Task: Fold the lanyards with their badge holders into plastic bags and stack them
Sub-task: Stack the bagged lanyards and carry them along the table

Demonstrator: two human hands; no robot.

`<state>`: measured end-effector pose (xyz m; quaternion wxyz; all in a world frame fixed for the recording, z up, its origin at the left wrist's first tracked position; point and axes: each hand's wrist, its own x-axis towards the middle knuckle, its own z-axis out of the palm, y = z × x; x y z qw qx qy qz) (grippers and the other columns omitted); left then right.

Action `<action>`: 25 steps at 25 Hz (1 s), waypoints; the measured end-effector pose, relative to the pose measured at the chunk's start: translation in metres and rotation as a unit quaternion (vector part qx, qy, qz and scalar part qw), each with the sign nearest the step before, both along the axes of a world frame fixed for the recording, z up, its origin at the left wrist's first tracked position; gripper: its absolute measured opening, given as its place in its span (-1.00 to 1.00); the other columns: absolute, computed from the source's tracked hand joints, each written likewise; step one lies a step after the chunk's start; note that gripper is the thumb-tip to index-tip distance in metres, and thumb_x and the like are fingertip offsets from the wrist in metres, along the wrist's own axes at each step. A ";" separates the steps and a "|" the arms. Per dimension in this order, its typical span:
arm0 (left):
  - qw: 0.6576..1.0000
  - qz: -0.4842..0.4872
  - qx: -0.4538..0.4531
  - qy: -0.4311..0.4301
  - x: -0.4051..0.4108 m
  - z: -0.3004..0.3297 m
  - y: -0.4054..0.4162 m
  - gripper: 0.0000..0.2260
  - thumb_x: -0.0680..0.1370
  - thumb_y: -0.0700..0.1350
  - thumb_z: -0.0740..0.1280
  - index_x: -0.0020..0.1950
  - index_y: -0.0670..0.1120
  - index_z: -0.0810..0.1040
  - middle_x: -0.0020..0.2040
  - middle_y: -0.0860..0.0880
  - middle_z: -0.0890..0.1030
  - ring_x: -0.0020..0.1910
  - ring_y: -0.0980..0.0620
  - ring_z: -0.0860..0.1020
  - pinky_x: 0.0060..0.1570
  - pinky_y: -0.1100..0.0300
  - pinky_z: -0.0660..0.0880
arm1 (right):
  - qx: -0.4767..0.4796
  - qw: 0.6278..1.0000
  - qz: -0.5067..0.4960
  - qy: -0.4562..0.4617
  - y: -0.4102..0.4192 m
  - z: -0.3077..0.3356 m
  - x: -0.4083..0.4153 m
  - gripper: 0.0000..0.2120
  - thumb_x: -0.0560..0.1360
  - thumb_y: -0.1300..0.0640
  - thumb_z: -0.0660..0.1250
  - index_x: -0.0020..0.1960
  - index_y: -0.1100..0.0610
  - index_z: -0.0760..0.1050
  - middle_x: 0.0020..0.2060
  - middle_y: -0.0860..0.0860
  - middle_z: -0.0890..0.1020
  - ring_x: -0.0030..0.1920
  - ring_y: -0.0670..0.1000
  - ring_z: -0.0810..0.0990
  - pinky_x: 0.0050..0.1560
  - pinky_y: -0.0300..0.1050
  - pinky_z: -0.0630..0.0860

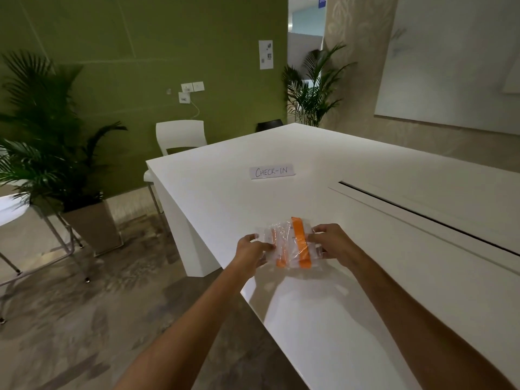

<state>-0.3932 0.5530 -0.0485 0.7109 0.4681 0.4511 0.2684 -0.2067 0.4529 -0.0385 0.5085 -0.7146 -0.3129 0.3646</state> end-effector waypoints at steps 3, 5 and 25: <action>1.000 0.005 0.000 0.004 0.008 -0.001 0.025 -0.41 0.37 -0.41 0.42 0.35 -0.15 0.33 0.04 -0.26 0.56 -0.29 -0.07 0.60 -0.43 0.20 0.52 | -0.004 1.000 0.007 -0.004 0.032 0.000 0.010 -0.79 0.40 0.23 0.42 0.03 0.15 0.56 -0.12 0.13 0.65 -0.18 0.10 0.65 -0.32 -0.16 0.55; 1.000 0.016 0.000 0.006 0.014 -0.004 0.042 -0.41 0.37 -0.40 0.42 0.35 -0.15 0.33 0.08 -0.28 0.58 -0.23 -0.11 0.61 -0.32 0.13 0.57 | -0.006 1.000 0.011 -0.004 0.054 -0.003 0.018 -0.79 0.40 0.22 0.43 0.03 0.14 0.55 -0.12 0.13 0.65 -0.18 0.10 0.65 -0.31 -0.15 0.55; 0.999 0.028 0.024 0.012 0.092 -0.014 0.231 -0.44 0.35 -0.39 0.43 0.30 -0.13 0.39 0.07 -0.28 0.59 -0.15 -0.16 0.59 0.01 -0.07 0.57 | -0.014 1.000 -0.020 0.006 0.234 -0.009 0.080 -0.88 0.42 0.25 0.40 -0.05 0.23 0.57 -0.26 0.10 0.58 -0.36 0.02 0.58 -0.35 -0.19 0.50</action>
